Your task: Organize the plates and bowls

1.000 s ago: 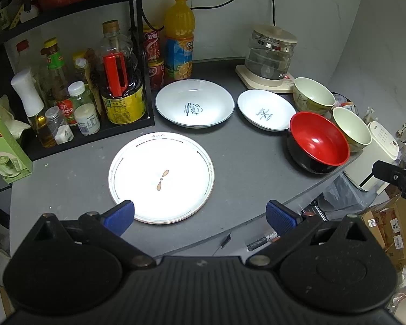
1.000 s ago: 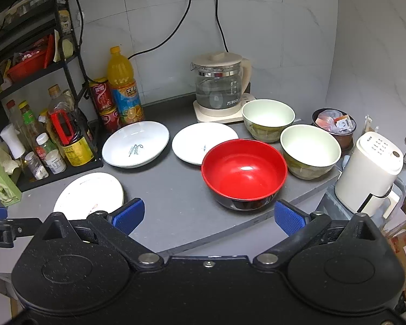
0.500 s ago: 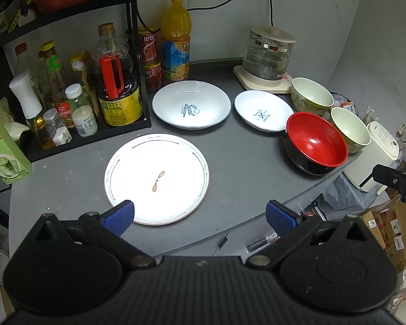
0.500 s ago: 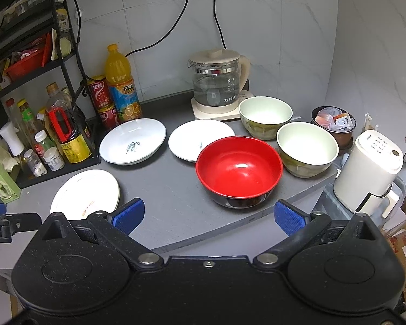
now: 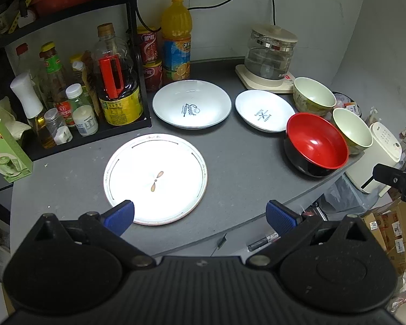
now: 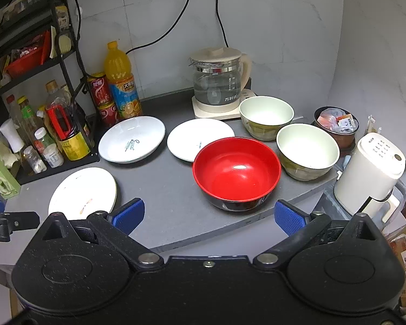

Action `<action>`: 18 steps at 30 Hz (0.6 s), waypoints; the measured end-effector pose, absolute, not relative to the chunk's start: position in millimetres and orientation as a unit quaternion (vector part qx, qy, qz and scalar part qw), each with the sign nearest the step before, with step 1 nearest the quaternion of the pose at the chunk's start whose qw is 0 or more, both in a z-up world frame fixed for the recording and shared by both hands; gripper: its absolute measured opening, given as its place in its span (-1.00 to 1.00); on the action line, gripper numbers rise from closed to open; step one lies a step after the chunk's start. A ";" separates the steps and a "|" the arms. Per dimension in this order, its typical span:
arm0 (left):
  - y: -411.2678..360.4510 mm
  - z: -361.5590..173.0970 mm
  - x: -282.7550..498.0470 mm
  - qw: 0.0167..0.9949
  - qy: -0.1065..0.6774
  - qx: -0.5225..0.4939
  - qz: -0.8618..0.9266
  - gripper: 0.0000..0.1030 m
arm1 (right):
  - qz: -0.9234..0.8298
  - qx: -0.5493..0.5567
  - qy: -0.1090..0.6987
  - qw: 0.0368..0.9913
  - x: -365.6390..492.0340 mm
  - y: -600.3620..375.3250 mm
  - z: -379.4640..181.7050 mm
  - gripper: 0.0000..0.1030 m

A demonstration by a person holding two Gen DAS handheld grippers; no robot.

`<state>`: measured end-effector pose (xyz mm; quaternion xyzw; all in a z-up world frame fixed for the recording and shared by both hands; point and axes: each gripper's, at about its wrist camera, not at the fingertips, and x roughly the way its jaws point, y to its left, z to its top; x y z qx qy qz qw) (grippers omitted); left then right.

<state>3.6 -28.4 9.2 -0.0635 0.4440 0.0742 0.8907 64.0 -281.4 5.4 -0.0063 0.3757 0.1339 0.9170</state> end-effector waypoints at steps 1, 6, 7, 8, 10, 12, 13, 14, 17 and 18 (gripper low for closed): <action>-28.0 9.8 4.3 0.890 0.444 -0.063 0.076 0.99 | 0.136 -0.007 0.376 0.916 65.4 -281.2 6.1 1.00; -29.1 13.5 8.5 0.890 0.445 -0.064 0.082 0.99 | 0.143 -0.005 0.378 0.915 70.9 -281.6 9.2 1.00; -30.0 14.1 9.3 0.890 0.444 -0.063 0.084 0.99 | 0.144 -0.007 0.377 0.915 71.7 -281.3 9.5 1.00; -30.7 14.4 10.0 0.890 0.444 -0.064 0.085 0.99 | 0.144 -0.010 0.376 0.915 72.7 -280.4 9.5 1.00; -31.8 15.0 11.4 0.889 0.444 -0.064 0.087 0.99 | 0.147 -0.012 0.377 0.915 75.0 -280.0 9.8 1.00; -32.3 15.5 13.0 0.890 0.443 -0.063 0.090 0.99 | 0.151 -0.010 0.378 0.913 76.3 -280.7 9.3 1.00; -33.4 15.7 14.0 0.890 0.443 -0.064 0.091 0.99 | 0.153 -0.010 0.379 0.913 77.3 -280.6 9.3 1.00; -33.2 15.2 14.9 0.889 0.444 -0.064 0.092 0.99 | 0.154 -0.012 0.379 0.912 78.4 -280.5 9.0 1.00; -34.7 14.0 17.8 0.887 0.447 -0.063 0.096 0.99 | 0.156 -0.012 0.382 0.911 81.9 -281.4 8.3 1.00; -35.7 14.1 18.6 0.887 0.447 -0.063 0.096 0.99 | 0.157 -0.011 0.382 0.911 82.7 -282.3 8.1 1.00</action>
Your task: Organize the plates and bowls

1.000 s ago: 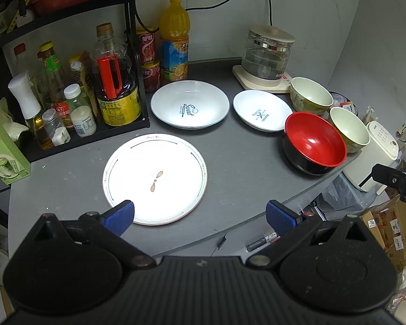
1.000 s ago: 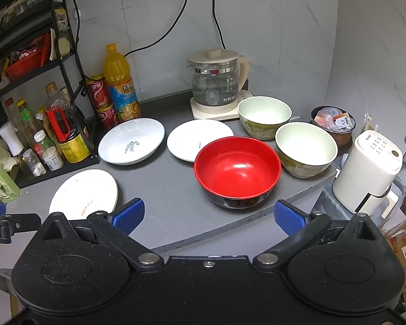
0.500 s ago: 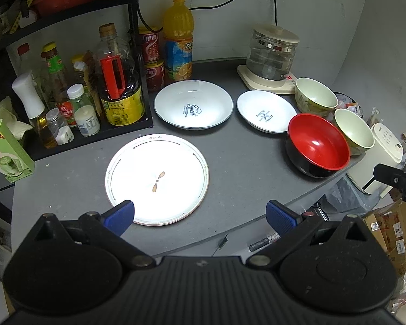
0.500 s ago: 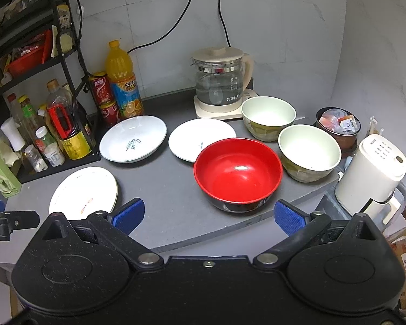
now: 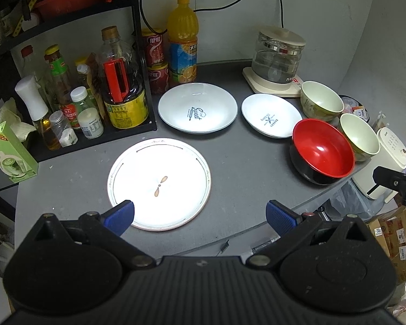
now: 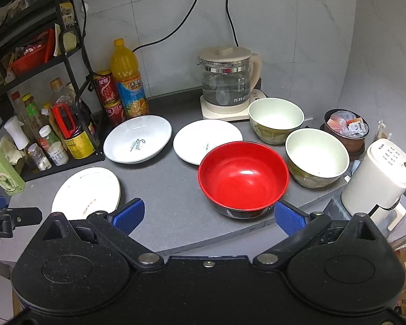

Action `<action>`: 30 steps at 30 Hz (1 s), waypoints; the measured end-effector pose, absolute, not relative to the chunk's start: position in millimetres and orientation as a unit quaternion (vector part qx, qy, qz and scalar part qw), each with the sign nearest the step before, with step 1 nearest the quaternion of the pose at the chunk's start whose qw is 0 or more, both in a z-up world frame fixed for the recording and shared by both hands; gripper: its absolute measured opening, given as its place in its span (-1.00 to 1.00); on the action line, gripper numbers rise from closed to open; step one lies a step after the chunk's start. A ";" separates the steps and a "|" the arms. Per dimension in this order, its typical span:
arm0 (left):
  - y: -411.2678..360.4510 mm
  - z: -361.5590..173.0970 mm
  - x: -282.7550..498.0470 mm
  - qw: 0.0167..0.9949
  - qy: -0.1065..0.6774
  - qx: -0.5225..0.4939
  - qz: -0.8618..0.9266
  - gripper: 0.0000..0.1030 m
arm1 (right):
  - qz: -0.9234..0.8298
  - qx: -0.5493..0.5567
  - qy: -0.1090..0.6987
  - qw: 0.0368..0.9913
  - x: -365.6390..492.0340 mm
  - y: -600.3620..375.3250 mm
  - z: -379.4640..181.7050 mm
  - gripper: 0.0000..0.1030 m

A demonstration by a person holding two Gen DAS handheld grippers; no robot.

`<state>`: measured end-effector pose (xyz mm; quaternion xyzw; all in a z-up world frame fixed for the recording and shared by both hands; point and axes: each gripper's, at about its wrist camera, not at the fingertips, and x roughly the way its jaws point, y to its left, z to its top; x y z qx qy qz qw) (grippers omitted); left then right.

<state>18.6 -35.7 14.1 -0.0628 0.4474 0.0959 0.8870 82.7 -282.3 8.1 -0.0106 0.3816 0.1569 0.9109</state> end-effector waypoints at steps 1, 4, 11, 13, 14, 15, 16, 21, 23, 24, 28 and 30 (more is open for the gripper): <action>-36.6 14.0 19.2 0.887 0.448 -0.062 0.097 0.99 | 0.157 -0.010 0.382 0.911 83.0 -283.6 7.6 1.00; -40.8 12.5 21.5 0.885 0.451 -0.059 0.099 0.99 | 0.155 -0.007 0.386 0.910 86.4 -287.4 5.3 1.00; -51.5 9.0 28.6 0.882 0.456 -0.061 0.105 0.99 | 0.162 -0.005 0.391 0.906 92.3 -296.7 -0.1 1.00; -54.0 8.7 30.6 0.881 0.456 -0.064 0.107 0.99 | 0.165 -0.002 0.390 0.906 94.1 -301.4 0.1 1.00; -55.8 8.6 31.5 0.881 0.455 -0.065 0.108 0.99 | 0.167 0.000 0.389 0.906 95.4 -304.0 0.3 1.00; -57.9 8.6 32.3 0.881 0.455 -0.065 0.110 0.99 | 0.169 0.001 0.389 0.906 96.4 -306.1 0.4 1.00; -59.8 8.7 32.8 0.882 0.454 -0.065 0.111 0.99 | 0.172 0.002 0.389 0.905 97.5 -308.4 0.4 1.00; -66.3 8.7 36.9 0.881 0.450 -0.066 0.126 0.99 | 0.187 0.005 0.383 0.905 104.4 -318.4 -0.9 1.00; -68.6 9.1 38.0 0.881 0.449 -0.070 0.131 0.99 | 0.194 0.002 0.380 0.904 107.2 -321.7 -1.8 1.00; -70.3 9.2 38.6 0.881 0.447 -0.072 0.135 0.99 | 0.197 0.000 0.377 0.905 108.1 -323.4 -2.0 1.00; -78.8 8.4 41.2 0.880 0.445 -0.082 0.145 0.99 | 0.203 -0.018 0.363 0.909 111.6 -332.0 -1.7 1.00; -86.0 7.7 43.5 0.879 0.444 -0.088 0.147 0.99 | 0.209 -0.016 0.356 0.911 114.6 -339.4 -2.4 1.00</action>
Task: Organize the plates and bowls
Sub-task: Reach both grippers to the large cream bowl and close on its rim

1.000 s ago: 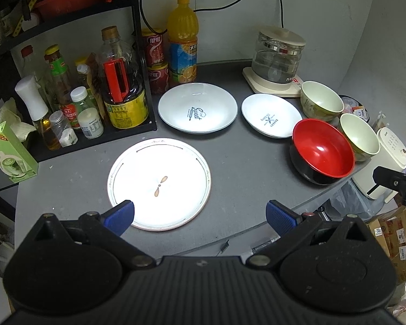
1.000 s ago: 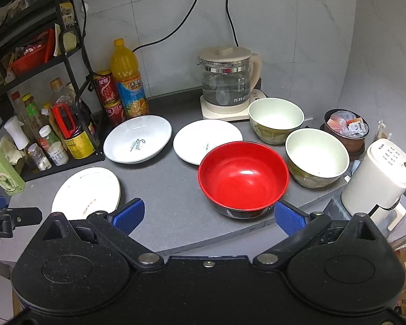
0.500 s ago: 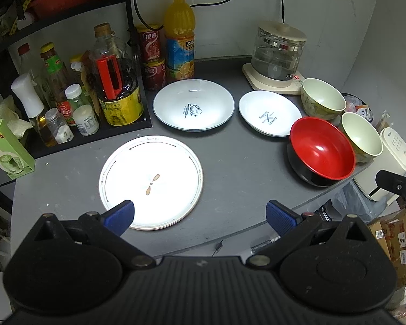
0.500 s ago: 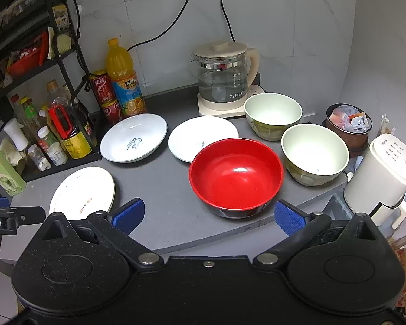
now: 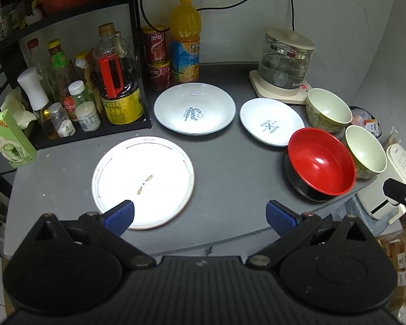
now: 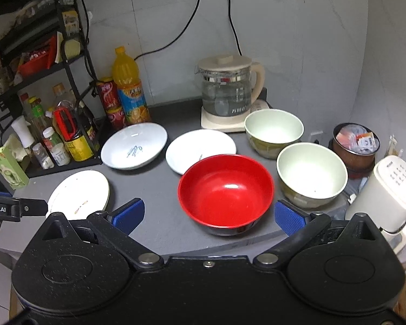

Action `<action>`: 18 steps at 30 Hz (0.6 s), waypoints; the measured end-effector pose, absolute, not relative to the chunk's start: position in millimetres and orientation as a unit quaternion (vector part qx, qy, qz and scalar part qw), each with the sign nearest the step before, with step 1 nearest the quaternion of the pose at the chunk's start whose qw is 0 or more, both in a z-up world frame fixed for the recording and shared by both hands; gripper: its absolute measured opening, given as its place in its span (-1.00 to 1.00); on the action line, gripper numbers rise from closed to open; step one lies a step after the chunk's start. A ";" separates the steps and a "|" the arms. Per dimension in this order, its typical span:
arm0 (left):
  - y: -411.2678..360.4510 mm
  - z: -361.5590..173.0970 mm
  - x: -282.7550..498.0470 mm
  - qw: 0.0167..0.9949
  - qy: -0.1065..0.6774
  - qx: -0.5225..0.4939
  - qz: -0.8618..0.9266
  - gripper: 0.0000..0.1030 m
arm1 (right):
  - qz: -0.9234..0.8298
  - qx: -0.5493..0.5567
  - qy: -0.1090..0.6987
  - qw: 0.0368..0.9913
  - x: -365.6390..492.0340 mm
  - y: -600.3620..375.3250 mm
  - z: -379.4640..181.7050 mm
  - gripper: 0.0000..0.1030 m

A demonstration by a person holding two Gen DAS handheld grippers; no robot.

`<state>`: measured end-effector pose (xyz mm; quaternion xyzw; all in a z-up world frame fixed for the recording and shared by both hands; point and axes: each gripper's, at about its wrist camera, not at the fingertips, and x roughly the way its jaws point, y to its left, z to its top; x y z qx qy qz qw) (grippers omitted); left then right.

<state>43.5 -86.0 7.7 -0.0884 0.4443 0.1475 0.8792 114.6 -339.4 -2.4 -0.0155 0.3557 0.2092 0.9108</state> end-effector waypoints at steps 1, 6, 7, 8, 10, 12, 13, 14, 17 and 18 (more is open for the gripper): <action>-89.3 7.5 44.7 0.878 0.446 -0.090 0.149 0.99 | 0.208 -0.015 0.357 0.911 116.4 -343.3 -3.3 1.00; -111.1 11.0 49.9 0.880 0.448 -0.088 0.136 0.99 | 0.205 0.003 0.363 0.909 122.9 -364.5 -8.2 1.00; -115.7 10.6 51.8 0.879 0.449 -0.086 0.133 0.99 | 0.205 0.007 0.364 0.909 123.6 -368.1 -9.7 1.00; -119.8 9.6 53.9 0.879 0.452 -0.084 0.131 0.99 | 0.204 0.010 0.364 0.909 125.1 -371.5 -11.1 1.00; -127.7 6.9 60.0 0.877 0.457 -0.081 0.127 0.99 | 0.201 0.012 0.363 0.910 128.1 -376.4 -12.9 1.00; -134.6 4.8 66.2 0.876 0.459 -0.078 0.122 0.99 | 0.195 0.018 0.362 0.912 130.7 -381.3 -14.3 1.00; -138.8 4.4 69.9 0.877 0.460 -0.075 0.119 0.99 | 0.192 0.024 0.363 0.912 132.6 -384.8 -15.3 1.00; -142.8 4.3 72.9 0.877 0.460 -0.073 0.116 0.99 | 0.190 0.029 0.366 0.910 134.8 -388.2 -16.8 1.00; -155.6 4.9 85.5 0.880 0.458 -0.067 0.105 0.99 | 0.185 0.032 0.374 0.908 140.9 -394.9 -21.8 1.00; -159.7 5.0 90.0 0.881 0.458 -0.066 0.101 0.99 | 0.182 0.030 0.374 0.909 142.4 -396.6 -23.3 1.00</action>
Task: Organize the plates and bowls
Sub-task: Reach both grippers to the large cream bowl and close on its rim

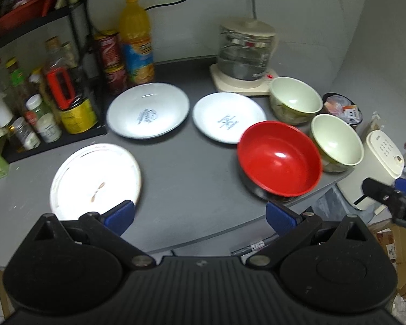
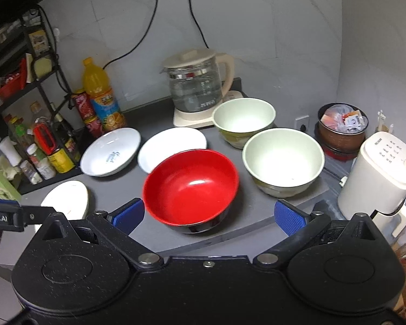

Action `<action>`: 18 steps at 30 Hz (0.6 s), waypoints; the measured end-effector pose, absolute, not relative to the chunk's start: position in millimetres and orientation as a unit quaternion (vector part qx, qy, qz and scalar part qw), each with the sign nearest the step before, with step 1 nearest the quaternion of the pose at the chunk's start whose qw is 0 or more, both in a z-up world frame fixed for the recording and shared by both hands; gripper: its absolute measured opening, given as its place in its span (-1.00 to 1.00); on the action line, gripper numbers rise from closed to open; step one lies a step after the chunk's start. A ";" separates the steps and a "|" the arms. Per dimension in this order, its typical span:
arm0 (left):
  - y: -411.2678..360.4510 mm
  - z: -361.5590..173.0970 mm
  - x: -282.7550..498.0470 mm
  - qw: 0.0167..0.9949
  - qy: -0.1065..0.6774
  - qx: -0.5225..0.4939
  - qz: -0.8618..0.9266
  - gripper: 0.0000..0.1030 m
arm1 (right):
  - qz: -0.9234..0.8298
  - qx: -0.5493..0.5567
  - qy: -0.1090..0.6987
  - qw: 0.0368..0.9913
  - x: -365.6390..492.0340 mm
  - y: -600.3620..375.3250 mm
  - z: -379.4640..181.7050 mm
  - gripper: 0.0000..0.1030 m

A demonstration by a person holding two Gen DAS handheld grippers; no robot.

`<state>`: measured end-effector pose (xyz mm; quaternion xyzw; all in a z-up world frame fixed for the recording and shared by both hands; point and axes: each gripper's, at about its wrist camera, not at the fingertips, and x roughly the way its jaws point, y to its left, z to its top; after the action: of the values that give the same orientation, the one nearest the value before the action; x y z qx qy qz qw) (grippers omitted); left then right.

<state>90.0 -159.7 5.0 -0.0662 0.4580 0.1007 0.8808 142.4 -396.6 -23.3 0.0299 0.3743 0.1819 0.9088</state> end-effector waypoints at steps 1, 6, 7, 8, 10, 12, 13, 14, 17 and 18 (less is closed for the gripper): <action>-162.6 4.8 94.7 0.881 0.458 -0.065 0.098 0.98 | 0.179 0.028 0.375 0.909 144.2 -398.6 -24.5 1.00; -179.1 6.1 118.5 0.886 0.454 -0.053 0.078 0.98 | 0.156 0.028 0.374 0.914 158.7 -409.0 -28.1 1.00; -182.5 6.4 123.5 0.887 0.453 -0.053 0.073 0.98 | 0.148 0.027 0.374 0.915 162.5 -411.1 -28.8 1.00; -184.9 6.3 128.4 0.887 0.453 -0.054 0.068 0.98 | 0.142 0.027 0.375 0.916 166.3 -413.8 -30.2 1.00; -190.7 5.2 141.6 0.888 0.452 -0.053 0.056 0.98 | 0.130 0.029 0.377 0.916 173.7 -419.0 -32.9 1.00; -196.7 2.2 155.7 0.889 0.453 -0.051 0.043 0.98 | 0.121 0.033 0.379 0.917 181.9 -424.4 -36.4 1.00; -199.7 -0.1 163.5 0.889 0.453 -0.049 0.037 0.98 | 0.118 0.039 0.380 0.917 186.2 -427.3 -38.5 1.00; -202.8 -2.8 172.5 0.890 0.453 -0.046 0.029 0.98 | 0.116 0.046 0.381 0.916 191.7 -431.1 -41.1 1.00; -209.8 -12.5 198.1 0.889 0.455 -0.046 0.008 0.93 | 0.099 0.067 0.389 0.913 208.3 -441.2 -49.5 1.00; -211.2 -15.9 207.0 0.886 0.461 -0.048 0.002 0.93 | 0.089 0.071 0.394 0.912 214.0 -444.9 -52.0 1.00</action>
<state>207.0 -211.2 -15.9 -0.0476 0.4610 0.0020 0.8861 214.0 -444.9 -52.0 0.0707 0.3935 0.0886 0.9123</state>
